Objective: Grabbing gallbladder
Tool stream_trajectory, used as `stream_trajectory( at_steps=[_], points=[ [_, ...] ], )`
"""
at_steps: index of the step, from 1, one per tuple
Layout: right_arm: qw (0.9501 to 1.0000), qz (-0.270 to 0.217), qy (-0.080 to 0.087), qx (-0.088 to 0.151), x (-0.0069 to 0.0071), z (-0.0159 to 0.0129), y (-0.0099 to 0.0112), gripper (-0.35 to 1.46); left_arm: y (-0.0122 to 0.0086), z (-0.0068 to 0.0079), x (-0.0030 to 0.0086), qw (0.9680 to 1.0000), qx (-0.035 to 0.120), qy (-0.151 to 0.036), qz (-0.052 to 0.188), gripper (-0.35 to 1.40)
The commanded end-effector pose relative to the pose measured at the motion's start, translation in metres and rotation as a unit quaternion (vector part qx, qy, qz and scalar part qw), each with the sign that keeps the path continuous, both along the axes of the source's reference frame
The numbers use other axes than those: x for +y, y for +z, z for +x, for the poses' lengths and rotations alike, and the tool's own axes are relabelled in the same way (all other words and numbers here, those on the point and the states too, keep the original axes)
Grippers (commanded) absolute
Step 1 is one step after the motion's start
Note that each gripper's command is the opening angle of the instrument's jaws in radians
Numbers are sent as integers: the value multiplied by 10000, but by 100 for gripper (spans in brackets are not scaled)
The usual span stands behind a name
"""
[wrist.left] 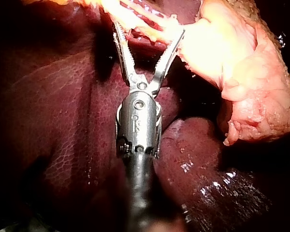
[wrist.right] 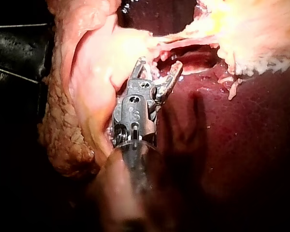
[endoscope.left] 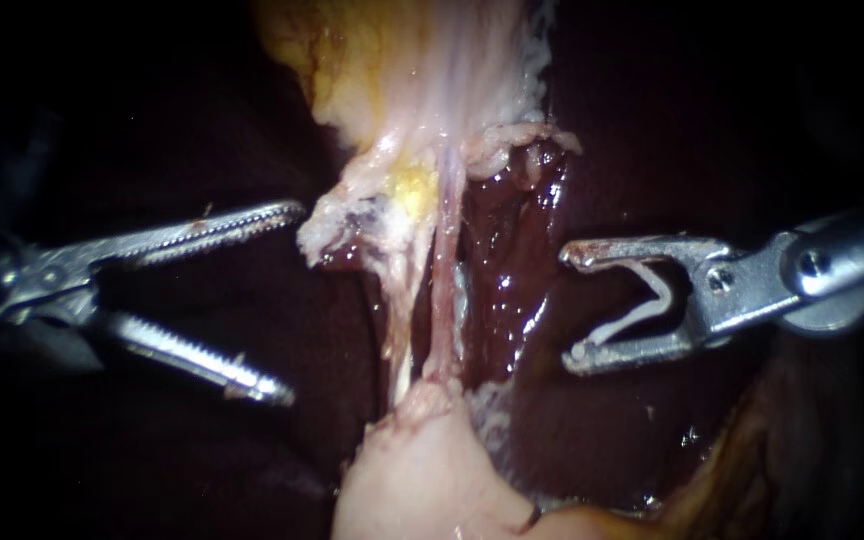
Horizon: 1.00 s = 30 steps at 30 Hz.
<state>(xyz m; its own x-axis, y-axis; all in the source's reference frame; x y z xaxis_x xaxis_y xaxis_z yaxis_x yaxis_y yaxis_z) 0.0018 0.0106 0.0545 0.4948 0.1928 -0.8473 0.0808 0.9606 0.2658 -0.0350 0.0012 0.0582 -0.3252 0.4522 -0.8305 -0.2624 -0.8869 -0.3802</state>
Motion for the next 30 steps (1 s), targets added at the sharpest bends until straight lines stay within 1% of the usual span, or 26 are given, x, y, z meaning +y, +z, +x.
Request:
stream_trajectory(
  at_steps=[1, 2, 3, 4, 5, 6, 9, 10, 11, 12, 13, 14, 17, 19, 20, 23, 25, 27, 29, 30],
  points=[
    [10000, 0, 1, 1, 0, 0, 0, 49, 0, 0, 0, 10000, -14, -13, 58, 109],
    [10000, 0, 1, 1, 0, 0, 0, 49, 0, 0, 1, 9999, -4, -60, 104, 109],
    [10000, 0, 1, 1, 0, 0, 0, 49, -1, 1, 1, 9997, 20, -146, 169, 109],
    [10000, 0, 1, 1, 0, 0, 0, 49, -2, 1, 2, 9993, 78, -275, 252, 109],
    [10000, 0, 1, 1, 0, 0, 0, 49, -3, 1, 3, 9985, 117, -407, 334, 108],
    [10000, 0, 1, 1, 0, 0, 0, 49, -4, 1, 5, 9979, 153, -502, 373, 108],
    [10000, 1, 1, 1, 0, 0, 0, 49, -7, -1, 10, 9952, 294, -747, 563, 99],
    [10000, 1, 1, 1, 0, 0, 0, 49, -8, -3, 12, 9935, 364, -841, 681, 94],
    [10000, 1, 2, 0, 0, 0, 0, 49, -8, -4, 13, 9918, 404, -913, 797, 88],
    [10000, 1, 2, 0, 0, 0, 0, 49, -8, -6, 14, 9897, 413, -1010, 929, 81],
    [10000, 1, 3, 0, 0, 0, 0, 49, -7, -8, 15, 9880, 458, -1072, 1016, 74],
    [10000, 1, 3, 0, 0, 0, 0, 49, -6, -10, 16, 9872, 480, -1107, 1043, 69],
    [10000, 1, 3, 0, 0, 0, 0, 49, -1, -15, 19, 9835, 504, -1264, 1189, 59],
    [10000, 1, 3, 0, 0, 0, 0, 49, 1, -17, 21, 9826, 514, -1309, 1211, 59],
    [10000, 1, 3, 0, 0, 0, 0, 49, 3, -17, 22, 9814, 513, -1357, 1260, 54],
    [10000, 1, 3, 0, 0, 0, 0, 49, 8, -15, 24, 9788, 536, -1435, 1362, 54],
    [10000, 1, 4, -1, 1, 0, 0, 49, 10, -13, 25, 9783, 598, -1432, 1372, 51],
    [10000, 1, 4, -1, 1, 0, 0, 49, 13, -10, 25, 9767, 651, -1459, 1432, 47],
    [10000, 1, 4, -1, 1, 0, 0, 49, 13, -6, 25, 9761, 713, -1459, 1446, 34],
    [10000, 1, 4, -1, 1, 0, 0, 49, 13, -5, 25, 9747, 734, -1485, 1503, 25]
  ],
)
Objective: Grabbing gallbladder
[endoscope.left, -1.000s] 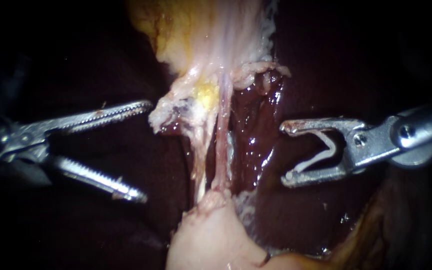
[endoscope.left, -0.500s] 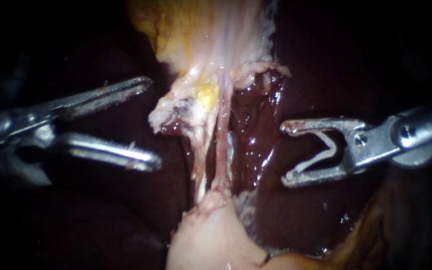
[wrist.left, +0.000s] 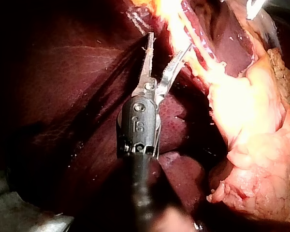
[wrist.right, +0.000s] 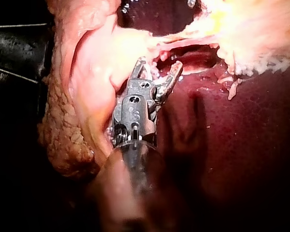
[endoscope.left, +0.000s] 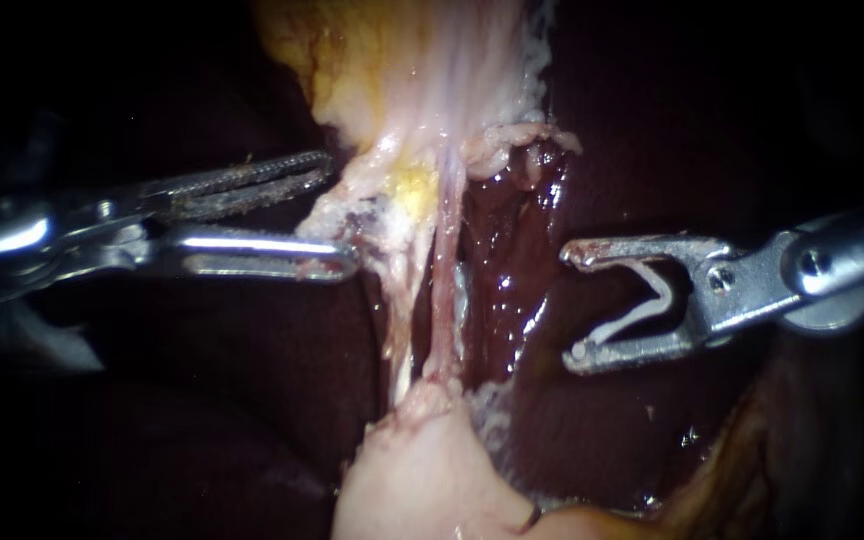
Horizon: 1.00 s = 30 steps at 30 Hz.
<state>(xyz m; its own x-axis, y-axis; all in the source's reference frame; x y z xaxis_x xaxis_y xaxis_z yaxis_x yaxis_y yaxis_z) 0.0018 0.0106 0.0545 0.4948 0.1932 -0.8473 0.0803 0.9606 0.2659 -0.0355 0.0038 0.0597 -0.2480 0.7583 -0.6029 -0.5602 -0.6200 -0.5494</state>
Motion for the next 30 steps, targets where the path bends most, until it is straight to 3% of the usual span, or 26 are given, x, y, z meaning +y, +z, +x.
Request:
stream_trajectory(
  at_steps=[1, 5, 11, 17, 24, 30],
  points=[
    [10000, 0, 2, -1, 0, 0, 0, 49, -2, 1, 0, 10000, 20, -26, 45, 15],
    [10000, 0, 2, -1, 0, 0, 0, 49, -6, 4, 0, 9998, 93, -11, 193, -33],
    [10000, 0, 3, -2, 0, 0, 1, 49, -18, 6, 0, 9986, 257, -11, 458, -35],
    [10000, 0, 2, -1, 0, 0, 1, 49, -39, 12, 1, 9979, 261, -40, 592, -35],
    [10000, 0, 2, -1, 1, -1, 1, 49, -78, 27, 22, 9968, 241, -9, 762, -35],
    [10000, 0, 0, 0, 1, -2, 1, 49, -96, 42, 41, 9970, 150, -150, 745, -35]
  ],
)
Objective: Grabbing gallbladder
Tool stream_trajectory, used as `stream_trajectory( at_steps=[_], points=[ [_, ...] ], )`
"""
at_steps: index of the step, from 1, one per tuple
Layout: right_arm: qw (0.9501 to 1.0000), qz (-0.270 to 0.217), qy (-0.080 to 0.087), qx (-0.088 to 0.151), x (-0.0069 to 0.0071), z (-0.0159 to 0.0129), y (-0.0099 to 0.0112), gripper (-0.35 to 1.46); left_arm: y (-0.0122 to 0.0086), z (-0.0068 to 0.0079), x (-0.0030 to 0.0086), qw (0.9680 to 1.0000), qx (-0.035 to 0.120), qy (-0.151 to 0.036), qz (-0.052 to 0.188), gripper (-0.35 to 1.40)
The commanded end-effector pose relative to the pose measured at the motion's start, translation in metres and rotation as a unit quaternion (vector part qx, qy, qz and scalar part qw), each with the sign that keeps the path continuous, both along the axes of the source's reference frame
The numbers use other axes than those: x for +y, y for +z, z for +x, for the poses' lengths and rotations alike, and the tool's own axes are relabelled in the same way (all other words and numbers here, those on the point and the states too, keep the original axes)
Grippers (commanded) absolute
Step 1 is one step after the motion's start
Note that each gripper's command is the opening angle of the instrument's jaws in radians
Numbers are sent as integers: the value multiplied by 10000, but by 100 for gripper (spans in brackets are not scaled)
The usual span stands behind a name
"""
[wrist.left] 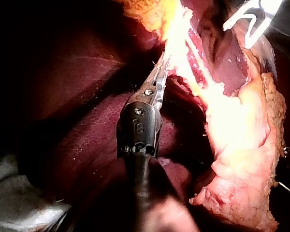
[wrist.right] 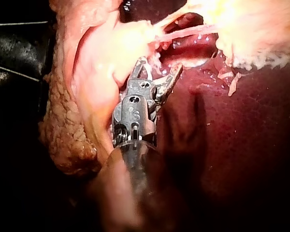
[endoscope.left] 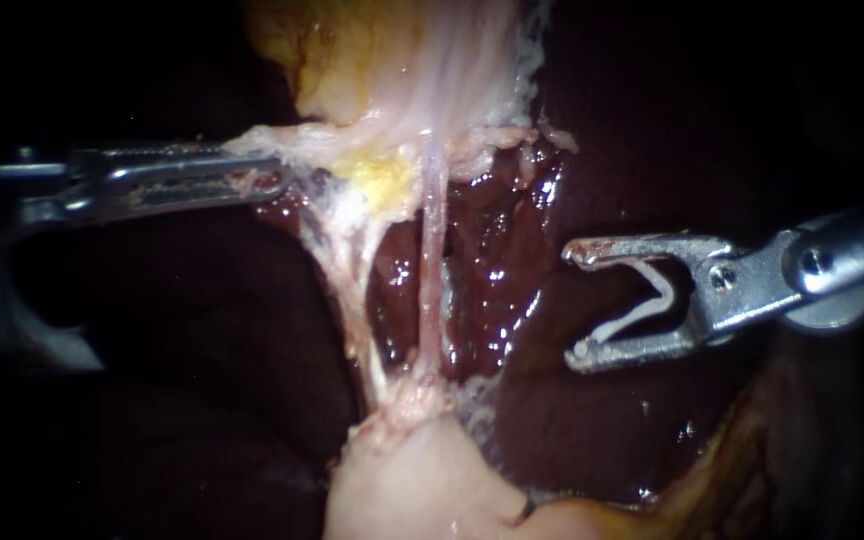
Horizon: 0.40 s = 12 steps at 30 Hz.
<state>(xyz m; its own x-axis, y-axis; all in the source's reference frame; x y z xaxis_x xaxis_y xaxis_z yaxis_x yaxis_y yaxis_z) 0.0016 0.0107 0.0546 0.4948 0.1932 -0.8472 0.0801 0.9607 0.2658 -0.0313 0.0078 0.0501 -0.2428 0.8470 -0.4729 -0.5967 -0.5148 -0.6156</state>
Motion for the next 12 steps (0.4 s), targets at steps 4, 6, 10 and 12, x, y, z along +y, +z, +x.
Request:
stream_trajectory(
  at_steps=[4, 6, 10, 12],
  points=[
    [10000, 0, -1, 0, 0, 0, 0, 49, 1, 4, 1, 10000, -9, -44, -16, -35],
    [10000, 0, -1, 0, 0, 0, 0, 49, 1, 4, 1, 10000, -2, -53, -17, -35],
    [10000, 0, -1, 0, 0, 0, 0, 49, 2, 4, 0, 10000, 8, -66, -20, -35],
    [10000, 0, -1, 0, 0, 0, 0, 49, 2, 4, 0, 10000, 13, -72, -20, -35]
  ],
)
